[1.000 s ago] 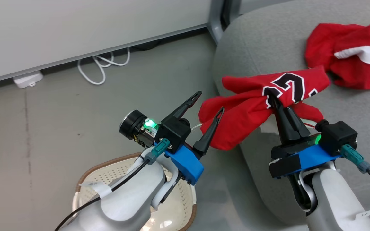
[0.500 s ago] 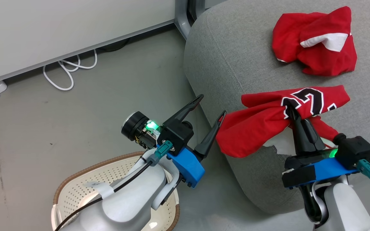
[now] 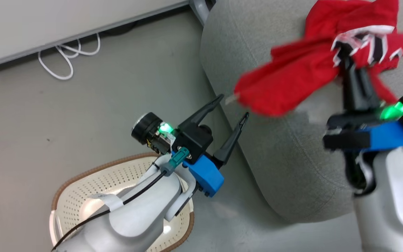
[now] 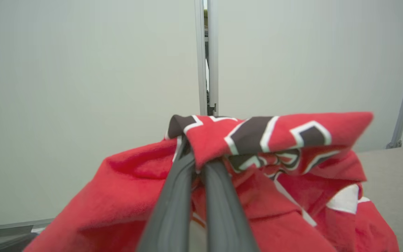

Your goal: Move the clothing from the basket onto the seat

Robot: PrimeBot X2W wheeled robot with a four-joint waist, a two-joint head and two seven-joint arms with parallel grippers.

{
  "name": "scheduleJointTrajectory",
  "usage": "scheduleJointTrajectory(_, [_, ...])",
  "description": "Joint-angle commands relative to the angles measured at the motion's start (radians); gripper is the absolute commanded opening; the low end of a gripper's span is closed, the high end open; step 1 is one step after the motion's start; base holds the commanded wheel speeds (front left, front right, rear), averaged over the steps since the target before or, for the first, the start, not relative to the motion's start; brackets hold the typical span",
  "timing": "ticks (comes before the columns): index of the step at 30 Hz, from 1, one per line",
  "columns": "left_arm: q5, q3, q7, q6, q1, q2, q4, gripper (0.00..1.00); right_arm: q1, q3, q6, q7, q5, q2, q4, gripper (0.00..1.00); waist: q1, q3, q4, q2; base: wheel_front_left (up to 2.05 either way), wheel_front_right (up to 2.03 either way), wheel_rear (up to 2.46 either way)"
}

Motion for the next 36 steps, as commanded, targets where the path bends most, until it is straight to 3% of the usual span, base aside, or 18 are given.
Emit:
scheduleJointTrajectory(1, [0.011, 0.001, 0.002, 0.006, -0.024, 0.013, -0.008, 1.0, -0.062, -0.021, 0.001, -0.001, 0.004, -0.009, -0.016, 0.0, 0.0, 0.054, 0.007, 0.0, 0.0, 0.0, 0.0])
scheduleJointTrajectory(7, [0.043, -0.002, 0.029, 0.014, -0.098, 0.028, -0.045, 1.0, -0.286, -0.142, 0.001, -0.001, 0.006, -0.055, -0.083, 0.0, 0.0, 0.207, 0.035, 0.0, 0.0, 0.0, 0.0])
scheduleJointTrajectory(14, [0.084, 0.009, 0.055, 0.022, -0.197, 0.054, -0.085, 1.0, -0.494, -0.323, 0.001, -0.001, 0.008, -0.185, -0.13, 0.0, 0.0, 0.385, 0.053, 0.0, 0.0, 0.0, 0.0])
scheduleJointTrajectory(23, [0.11, 0.002, 0.065, 0.03, -0.249, 0.06, -0.109, 1.0, -0.561, -0.491, 0.001, -0.001, 0.028, -0.392, 0.043, 0.0, 0.0, 0.5, 0.055, 0.0, 0.0, 0.0, 0.0])
scheduleJointTrajectory(27, [0.112, -0.001, 0.063, 0.032, -0.252, 0.068, -0.111, 1.0, -0.531, -0.502, 0.001, -0.001, 0.033, -0.403, 0.137, 0.0, 0.0, 0.516, 0.048, 0.0, 0.0, 0.0, 0.0])
scheduleJointTrajectory(36, [0.108, -0.009, 0.068, 0.03, -0.256, 0.064, -0.112, 1.0, -0.434, -0.492, 0.001, 0.0, 0.023, -0.323, 0.302, 0.0, 0.0, 0.523, 0.048, 0.0, 0.0, 0.0, 0.0])
